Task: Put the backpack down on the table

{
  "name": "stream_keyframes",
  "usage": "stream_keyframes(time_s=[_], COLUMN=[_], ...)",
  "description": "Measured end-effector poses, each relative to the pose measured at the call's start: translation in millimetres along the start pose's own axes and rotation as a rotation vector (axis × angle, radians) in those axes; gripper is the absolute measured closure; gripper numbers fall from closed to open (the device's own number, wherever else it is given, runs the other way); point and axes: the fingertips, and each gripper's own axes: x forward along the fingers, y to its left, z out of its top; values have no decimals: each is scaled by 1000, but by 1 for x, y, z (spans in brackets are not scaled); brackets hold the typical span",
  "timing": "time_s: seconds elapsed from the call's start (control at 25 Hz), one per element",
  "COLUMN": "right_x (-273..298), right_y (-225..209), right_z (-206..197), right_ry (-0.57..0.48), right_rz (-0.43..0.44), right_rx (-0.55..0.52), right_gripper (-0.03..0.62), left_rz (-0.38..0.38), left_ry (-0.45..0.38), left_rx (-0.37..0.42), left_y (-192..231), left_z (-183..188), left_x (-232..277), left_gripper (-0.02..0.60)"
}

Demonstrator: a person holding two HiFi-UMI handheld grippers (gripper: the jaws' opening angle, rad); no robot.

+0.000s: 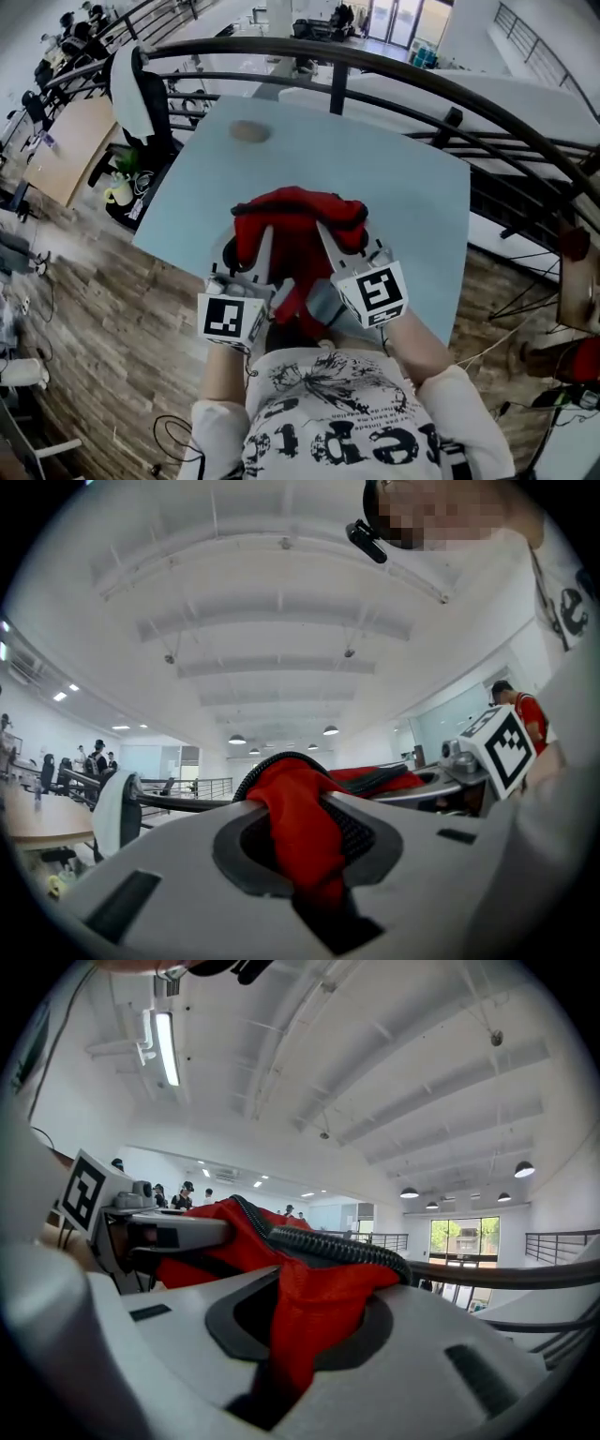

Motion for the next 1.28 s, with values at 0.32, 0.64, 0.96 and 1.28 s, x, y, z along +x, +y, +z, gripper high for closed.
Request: stream_keyframes(time_s=[0.32,0.64,0.96,1.28], right_x=[64,120,151,155], right_y=[-81,-167,-236,-260], right_z=[-16,-20,-31,-50], right_ry=[54,69,75,86], right_rz=[-208,-367,-493,-518], right_rx=[27,41,79,93], right_gripper=[543,543,543,542], left_rz=[-218,-377,-453,-528], left_ry=[3,-19,-43,-28], left_rx=[-32,-40,-76,-83], left_y=[31,50,52,42], left_z=[-25,-34,-47,-70], left_x=[118,232,314,341], left_gripper=[515,515,515,515])
